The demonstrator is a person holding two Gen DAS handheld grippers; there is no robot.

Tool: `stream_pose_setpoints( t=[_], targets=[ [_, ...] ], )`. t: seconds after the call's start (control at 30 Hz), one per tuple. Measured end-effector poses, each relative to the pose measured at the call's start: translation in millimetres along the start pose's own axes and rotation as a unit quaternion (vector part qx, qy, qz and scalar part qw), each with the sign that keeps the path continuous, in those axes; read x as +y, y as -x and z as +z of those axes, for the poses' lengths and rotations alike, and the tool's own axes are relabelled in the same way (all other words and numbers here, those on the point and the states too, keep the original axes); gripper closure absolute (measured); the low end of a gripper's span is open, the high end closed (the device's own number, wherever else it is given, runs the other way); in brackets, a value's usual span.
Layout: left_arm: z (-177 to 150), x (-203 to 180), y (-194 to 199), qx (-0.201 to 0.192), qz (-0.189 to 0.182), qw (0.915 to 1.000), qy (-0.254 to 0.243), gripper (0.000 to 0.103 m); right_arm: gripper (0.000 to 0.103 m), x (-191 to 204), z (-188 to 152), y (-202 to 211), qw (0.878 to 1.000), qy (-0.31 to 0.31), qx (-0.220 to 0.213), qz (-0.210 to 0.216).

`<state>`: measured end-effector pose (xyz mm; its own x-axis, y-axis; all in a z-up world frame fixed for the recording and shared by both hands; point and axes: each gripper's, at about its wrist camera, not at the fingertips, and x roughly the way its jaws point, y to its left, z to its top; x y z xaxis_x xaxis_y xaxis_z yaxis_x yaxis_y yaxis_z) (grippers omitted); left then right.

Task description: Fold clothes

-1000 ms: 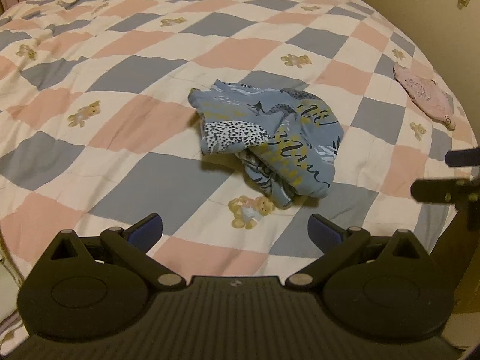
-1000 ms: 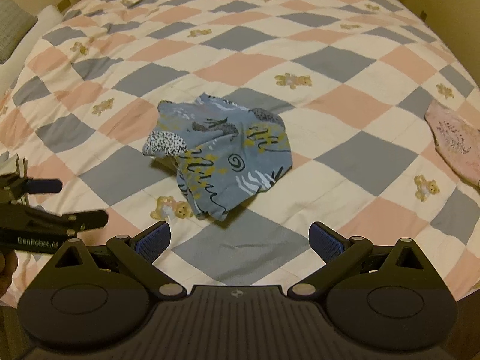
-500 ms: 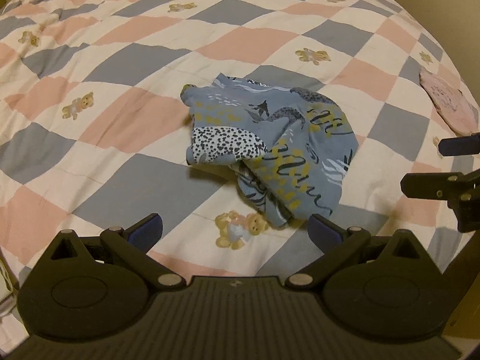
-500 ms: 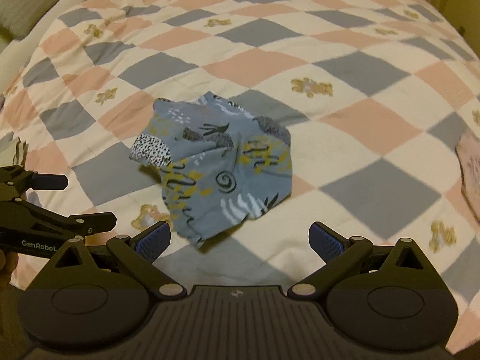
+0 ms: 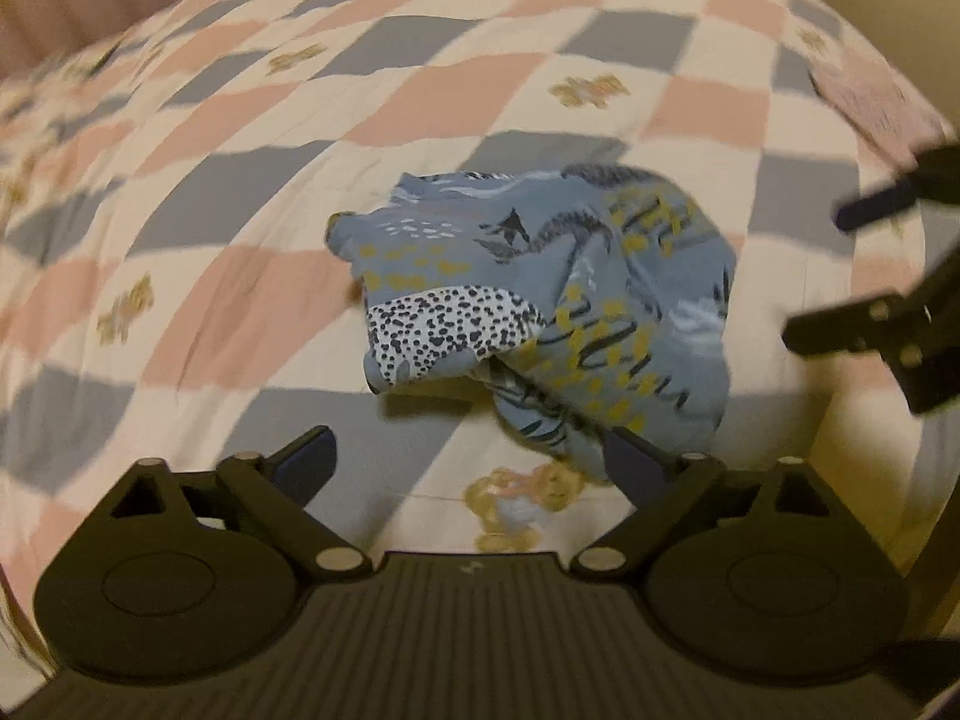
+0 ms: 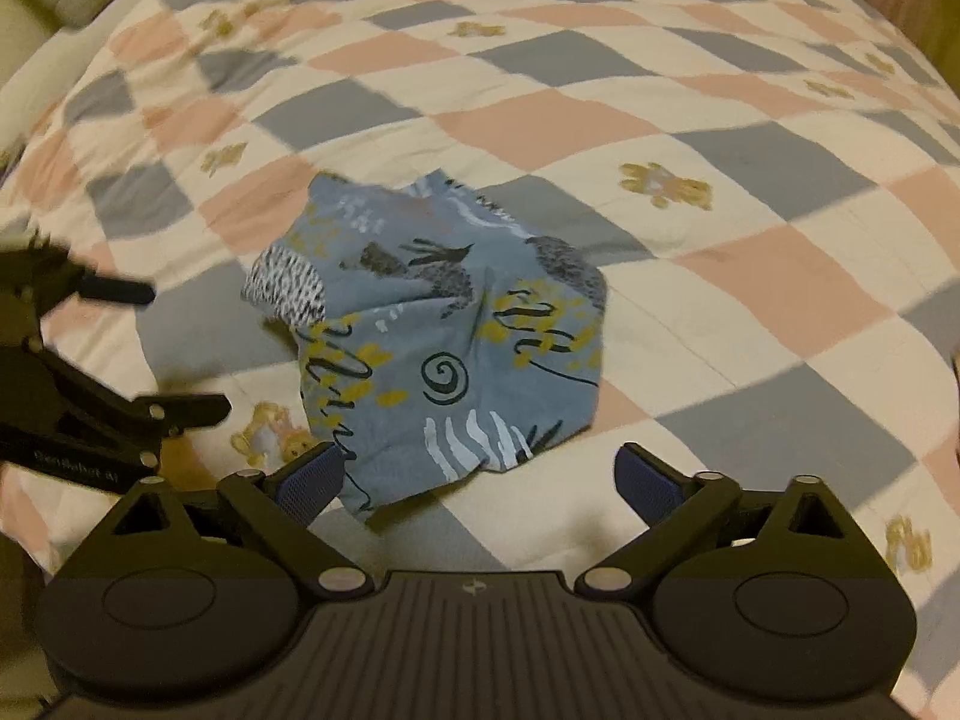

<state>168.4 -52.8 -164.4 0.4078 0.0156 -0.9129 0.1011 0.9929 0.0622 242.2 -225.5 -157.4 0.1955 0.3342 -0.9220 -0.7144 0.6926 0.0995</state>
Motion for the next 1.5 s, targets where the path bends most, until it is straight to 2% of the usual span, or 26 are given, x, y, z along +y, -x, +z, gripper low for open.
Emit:
stream_pose_setpoints(
  t=[0.07,0.17,0.27,0.33,0.4,0.43,0.47,0.53,0.57,0.6,0.67,0.87,0.93,0.97,1.03,1.1,1.13,1.3,1.37,1.43,1.47,1.5],
  targets=[
    [-3,0,-8,-0.004,-0.003,0.9995,-0.030,0.019,0.017,4,-2,-12,1.000,0.024,0.004,0.002],
    [-4,0,-22,-0.018,-0.002,0.9957,-0.091,0.024,0.018,7,-4,-31,0.999,0.050,0.007,0.005],
    [-2,-2,-35,-0.038,0.019,0.9855,-0.164,0.024,0.022,8,-2,-49,0.997,0.072,0.008,0.005],
    [2,-1,-42,-0.050,0.017,0.9793,-0.195,0.026,0.023,8,1,-59,0.996,0.084,0.008,0.003],
    [8,1,-49,-0.063,0.003,0.9745,-0.215,0.030,0.026,7,4,-69,0.995,0.095,0.008,0.001],
    [11,1,-53,-0.064,-0.004,0.9729,-0.222,0.039,0.029,7,6,-73,0.995,0.097,0.010,0.002],
    [14,0,-57,-0.062,-0.009,0.9713,-0.229,0.053,0.037,7,8,-77,0.995,0.100,0.012,0.004],
    [18,-2,-66,-0.055,-0.015,0.9685,-0.242,0.071,0.053,6,11,-85,0.995,0.102,0.015,0.008],
    [20,-2,-68,-0.051,-0.021,0.9679,-0.245,0.078,0.073,5,13,-85,0.995,0.096,0.017,0.014],
    [21,-2,-68,-0.051,-0.027,0.9677,-0.245,0.082,0.100,4,16,-84,0.996,0.090,0.019,0.020],
    [21,-3,-64,-0.054,-0.030,0.9672,-0.246,0.092,0.102,1,20,-83,0.996,0.078,0.021,0.031],
    [18,3,-29,-0.080,-0.051,0.9707,-0.221,0.097,0.102,-10,25,-54,0.999,0.037,-0.003,0.025],
    [13,0,-20,-0.087,-0.055,0.9690,-0.225,0.098,0.102,-14,26,-46,0.999,0.023,-0.007,0.024],
    [11,-2,-16,-0.091,-0.057,0.9681,-0.226,0.098,0.097,-12,25,-44,0.999,0.029,-0.006,0.028],
    [4,-4,-9,-0.093,-0.073,0.9657,-0.231,0.098,0.079,-7,23,-42,0.998,0.041,-0.005,0.036],
    [-6,-4,-4,-0.089,-0.086,0.9651,-0.231,0.098,0.044,-6,22,-44,0.998,0.047,-0.005,0.031],
    [-12,-3,-3,-0.083,-0.089,0.9661,-0.228,0.098,0.040,-5,22,-46,0.998,0.049,-0.005,0.024],
    [-40,3,-2,-0.052,-0.103,0.9703,-0.213,0.098,0.030,-6,20,-59,0.998,0.057,-0.006,-0.011],
    [-51,5,-1,-0.040,-0.108,0.9716,-0.207,0.096,0.030,-10,21,-69,0.998,0.056,-0.002,-0.017],
    [-62,8,0,-0.027,-0.114,0.9726,-0.201,0.091,0.030,-10,22,-69,0.999,0.053,-0.003,-0.011],
    [-68,9,0,-0.021,-0.116,0.9731,-0.198,0.088,0.032,-10,22,-67,0.999,0.051,-0.005,-0.005],
    [-73,10,1,-0.016,-0.119,0.9736,-0.194,0.086,0.040,-9,23,-64,0.999,0.049,-0.007,0.001]
  ],
)
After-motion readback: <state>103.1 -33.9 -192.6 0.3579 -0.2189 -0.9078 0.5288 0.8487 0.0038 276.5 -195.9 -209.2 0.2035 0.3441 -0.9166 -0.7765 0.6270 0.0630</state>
